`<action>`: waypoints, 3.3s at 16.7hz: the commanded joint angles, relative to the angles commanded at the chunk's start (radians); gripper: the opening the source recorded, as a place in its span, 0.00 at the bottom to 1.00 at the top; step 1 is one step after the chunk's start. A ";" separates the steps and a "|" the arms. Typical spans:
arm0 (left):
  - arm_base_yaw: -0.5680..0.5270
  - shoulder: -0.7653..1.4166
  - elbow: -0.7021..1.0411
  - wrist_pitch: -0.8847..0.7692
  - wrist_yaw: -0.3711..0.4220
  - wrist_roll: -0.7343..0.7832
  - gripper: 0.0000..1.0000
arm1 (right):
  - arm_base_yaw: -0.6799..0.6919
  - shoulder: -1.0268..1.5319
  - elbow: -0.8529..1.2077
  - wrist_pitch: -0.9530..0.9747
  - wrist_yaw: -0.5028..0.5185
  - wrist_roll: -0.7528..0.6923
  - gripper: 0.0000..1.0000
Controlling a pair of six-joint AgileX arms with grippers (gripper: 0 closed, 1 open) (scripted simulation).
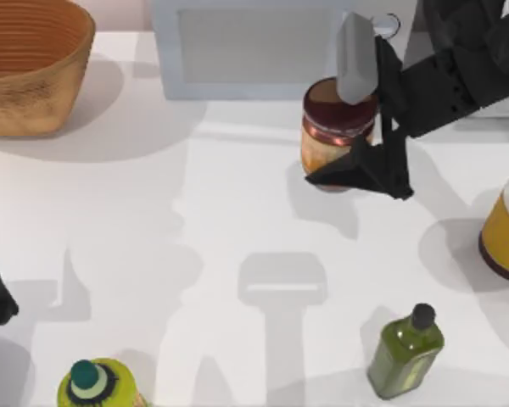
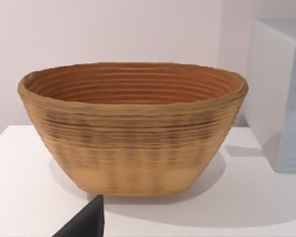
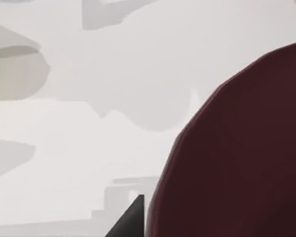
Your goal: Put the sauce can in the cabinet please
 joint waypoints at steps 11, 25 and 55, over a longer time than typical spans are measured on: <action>0.000 0.000 0.000 0.000 0.000 0.000 1.00 | -0.232 -0.979 -0.760 0.325 0.259 0.376 0.00; 0.000 0.000 0.000 0.000 0.000 0.000 1.00 | -0.379 -1.797 -1.416 0.684 0.746 0.886 0.00; 0.000 0.000 0.000 0.000 0.000 0.000 1.00 | -0.197 -0.506 0.372 0.189 0.941 0.906 0.00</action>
